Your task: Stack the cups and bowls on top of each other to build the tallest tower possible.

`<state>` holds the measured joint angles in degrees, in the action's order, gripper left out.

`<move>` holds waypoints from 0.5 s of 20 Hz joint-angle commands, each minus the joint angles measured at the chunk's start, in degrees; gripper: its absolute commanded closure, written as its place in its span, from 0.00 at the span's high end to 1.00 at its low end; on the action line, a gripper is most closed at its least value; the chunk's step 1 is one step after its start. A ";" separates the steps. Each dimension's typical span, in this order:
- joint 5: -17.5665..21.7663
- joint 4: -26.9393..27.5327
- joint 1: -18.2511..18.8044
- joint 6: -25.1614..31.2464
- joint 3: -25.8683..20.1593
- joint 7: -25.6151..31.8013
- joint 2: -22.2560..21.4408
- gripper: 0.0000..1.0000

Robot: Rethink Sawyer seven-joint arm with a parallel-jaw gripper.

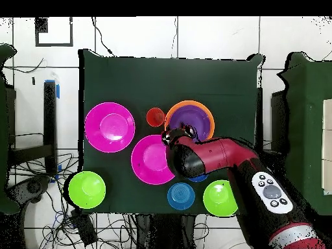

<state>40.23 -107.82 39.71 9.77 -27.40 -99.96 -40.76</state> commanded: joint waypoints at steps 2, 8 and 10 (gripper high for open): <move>-0.48 -3.01 -2.69 -2.74 6.60 -9.40 0.17 1.00; -2.20 -2.75 -1.84 -1.25 5.31 -7.42 0.22 1.00; -2.51 -2.94 -2.06 -1.08 5.34 -7.47 0.17 1.00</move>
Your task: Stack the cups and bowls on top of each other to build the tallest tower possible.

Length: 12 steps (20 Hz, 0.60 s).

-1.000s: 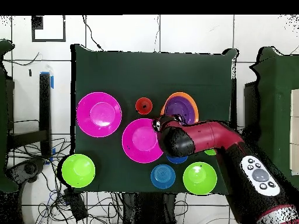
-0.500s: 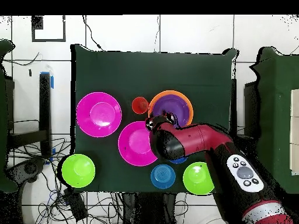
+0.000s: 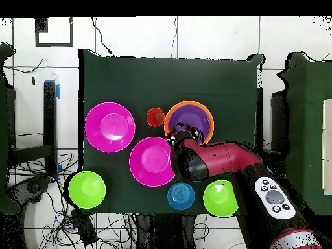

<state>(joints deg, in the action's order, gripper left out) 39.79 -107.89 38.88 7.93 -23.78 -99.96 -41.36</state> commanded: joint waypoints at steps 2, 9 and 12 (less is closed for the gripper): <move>-2.69 -2.94 -1.68 1.31 1.99 -7.60 0.69 1.00; -8.23 -6.53 -5.69 5.58 5.48 -10.57 -3.74 1.00; -10.60 -8.38 -7.57 5.82 7.35 -11.80 -4.77 1.00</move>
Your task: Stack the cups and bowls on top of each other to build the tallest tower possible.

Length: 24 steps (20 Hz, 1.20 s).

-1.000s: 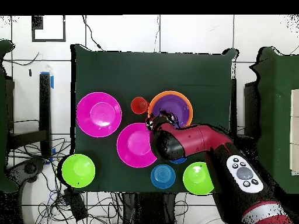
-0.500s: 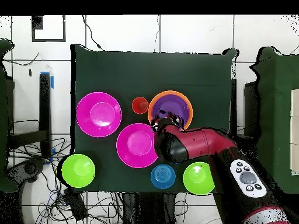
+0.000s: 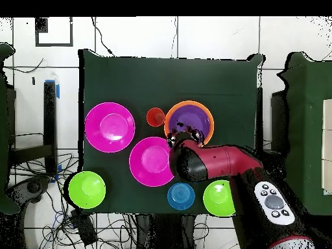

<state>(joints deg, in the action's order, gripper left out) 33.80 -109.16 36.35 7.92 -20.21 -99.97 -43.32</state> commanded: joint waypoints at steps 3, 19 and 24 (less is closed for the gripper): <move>-7.00 -8.48 -7.90 4.62 6.53 -13.78 -3.42 1.00; -11.33 -12.47 -10.88 -1.16 12.33 -16.80 0.18 1.00; -11.06 -12.58 -9.93 -1.62 11.96 -16.86 0.40 1.00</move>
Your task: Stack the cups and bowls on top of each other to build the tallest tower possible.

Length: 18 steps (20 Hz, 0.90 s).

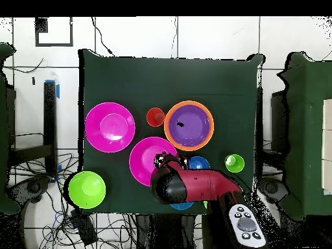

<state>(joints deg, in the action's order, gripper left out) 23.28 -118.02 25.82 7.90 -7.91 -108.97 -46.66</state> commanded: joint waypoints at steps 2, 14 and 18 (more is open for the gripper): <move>-0.39 -3.52 0.78 -2.16 -0.32 -7.80 4.26 1.00; 3.07 -0.98 3.35 4.52 -2.11 -0.35 -0.49 0.00; 1.88 -2.24 8.62 8.99 -7.43 4.81 -5.53 0.00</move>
<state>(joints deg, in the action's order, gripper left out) 23.90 -118.18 31.96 8.45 -8.65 -108.97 -48.39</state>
